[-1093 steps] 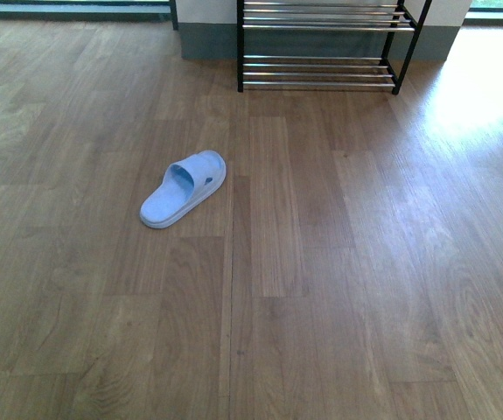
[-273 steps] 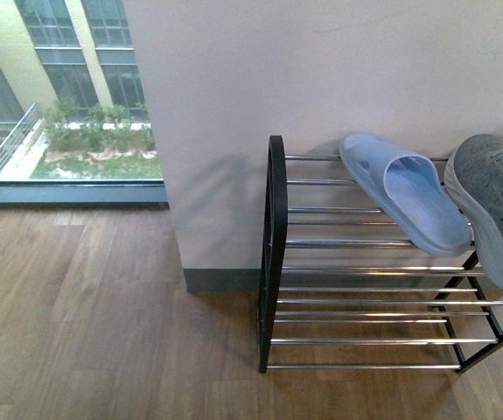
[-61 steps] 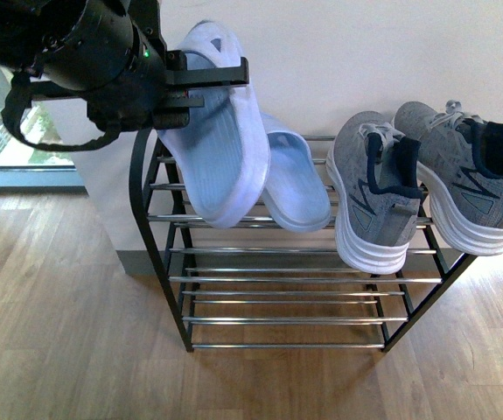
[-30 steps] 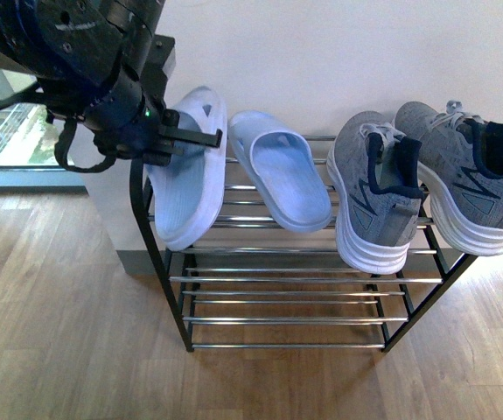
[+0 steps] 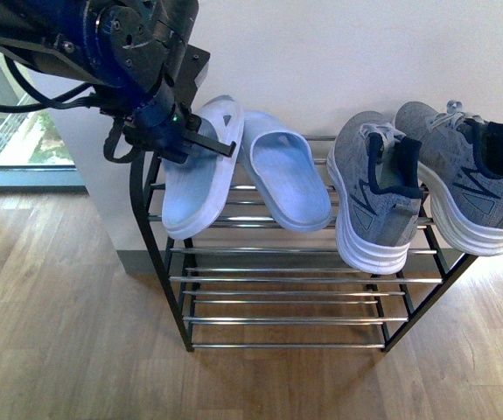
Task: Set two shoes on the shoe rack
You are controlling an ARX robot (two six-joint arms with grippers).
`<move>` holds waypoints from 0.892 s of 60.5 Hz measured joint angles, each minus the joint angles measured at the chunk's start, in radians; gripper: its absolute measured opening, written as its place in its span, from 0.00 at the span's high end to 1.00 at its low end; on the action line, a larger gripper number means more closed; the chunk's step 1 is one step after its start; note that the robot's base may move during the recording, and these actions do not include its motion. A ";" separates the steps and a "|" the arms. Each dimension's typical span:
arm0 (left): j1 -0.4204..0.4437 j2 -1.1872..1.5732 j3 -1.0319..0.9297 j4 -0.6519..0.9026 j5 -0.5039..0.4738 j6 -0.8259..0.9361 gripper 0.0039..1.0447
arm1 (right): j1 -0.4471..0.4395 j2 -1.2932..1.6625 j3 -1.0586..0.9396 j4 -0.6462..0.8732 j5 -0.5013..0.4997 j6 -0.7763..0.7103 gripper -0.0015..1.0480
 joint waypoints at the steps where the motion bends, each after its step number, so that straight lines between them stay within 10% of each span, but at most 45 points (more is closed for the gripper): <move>1: -0.002 0.010 0.011 -0.001 0.000 0.007 0.98 | 0.000 0.000 0.000 0.000 0.000 0.000 0.09; 54: -0.025 0.079 0.076 0.017 -0.095 0.165 0.98 | 0.000 0.000 0.000 0.000 0.000 0.000 0.09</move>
